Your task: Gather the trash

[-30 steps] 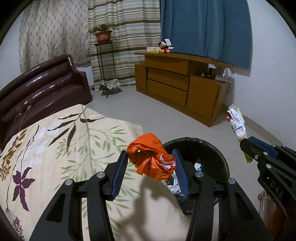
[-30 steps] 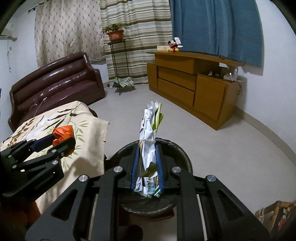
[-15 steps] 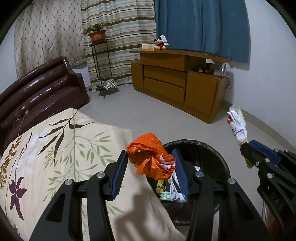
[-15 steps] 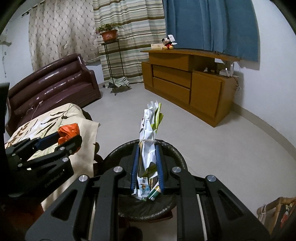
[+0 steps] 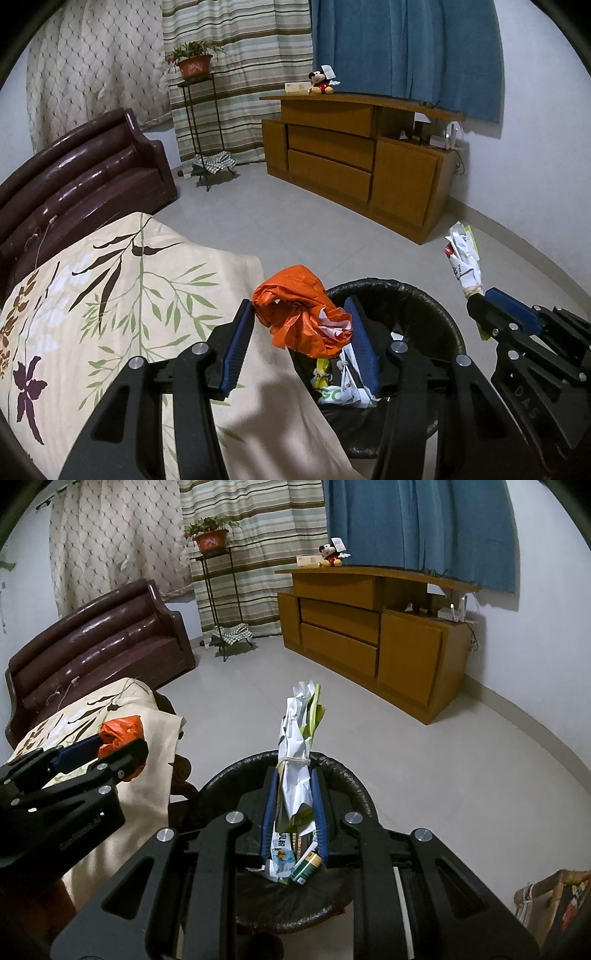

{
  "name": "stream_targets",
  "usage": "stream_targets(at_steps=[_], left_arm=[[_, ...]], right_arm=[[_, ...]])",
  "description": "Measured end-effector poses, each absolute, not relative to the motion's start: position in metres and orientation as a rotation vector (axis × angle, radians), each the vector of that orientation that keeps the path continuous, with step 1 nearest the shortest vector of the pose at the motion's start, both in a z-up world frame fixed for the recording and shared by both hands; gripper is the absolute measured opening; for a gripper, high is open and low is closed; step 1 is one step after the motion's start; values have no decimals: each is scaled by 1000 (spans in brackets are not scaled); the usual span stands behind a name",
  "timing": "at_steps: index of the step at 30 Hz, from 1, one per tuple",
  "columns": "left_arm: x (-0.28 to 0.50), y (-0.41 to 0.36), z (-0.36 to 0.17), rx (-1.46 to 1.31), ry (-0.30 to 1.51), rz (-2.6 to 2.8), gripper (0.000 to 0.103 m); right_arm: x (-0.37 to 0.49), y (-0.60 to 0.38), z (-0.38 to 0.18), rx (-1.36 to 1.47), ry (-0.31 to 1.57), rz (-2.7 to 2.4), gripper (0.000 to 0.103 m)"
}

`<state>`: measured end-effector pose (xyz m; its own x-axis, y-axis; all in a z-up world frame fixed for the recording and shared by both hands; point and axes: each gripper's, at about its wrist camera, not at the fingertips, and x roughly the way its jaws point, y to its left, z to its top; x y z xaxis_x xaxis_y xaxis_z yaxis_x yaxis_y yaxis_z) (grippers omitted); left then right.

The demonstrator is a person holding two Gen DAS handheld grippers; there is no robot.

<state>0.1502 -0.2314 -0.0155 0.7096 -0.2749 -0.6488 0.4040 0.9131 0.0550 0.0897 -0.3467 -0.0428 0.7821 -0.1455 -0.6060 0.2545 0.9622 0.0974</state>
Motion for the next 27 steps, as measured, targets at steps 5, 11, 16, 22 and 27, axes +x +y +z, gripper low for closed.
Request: stream_targets(at_steps=[5,11,16,22,27], left_arm=[[151,-231,-15,198,685,-378,51],[154,-230,-17,197,679,-360,68],[156,-224,-19,189,676,-357,73],[156,-219,-19,179,672,-356,77],[149,-214,-17,164,671,-350,79]], right_arm=[[92,-348,-45,181,642,-222,19],[92,-350,-45,186,635,-227,30],[91,-348,-45,186,622,-235,33],[84,-346,-38,183,606,-251,44],[75,-345,-30,176,597,-264,53]])
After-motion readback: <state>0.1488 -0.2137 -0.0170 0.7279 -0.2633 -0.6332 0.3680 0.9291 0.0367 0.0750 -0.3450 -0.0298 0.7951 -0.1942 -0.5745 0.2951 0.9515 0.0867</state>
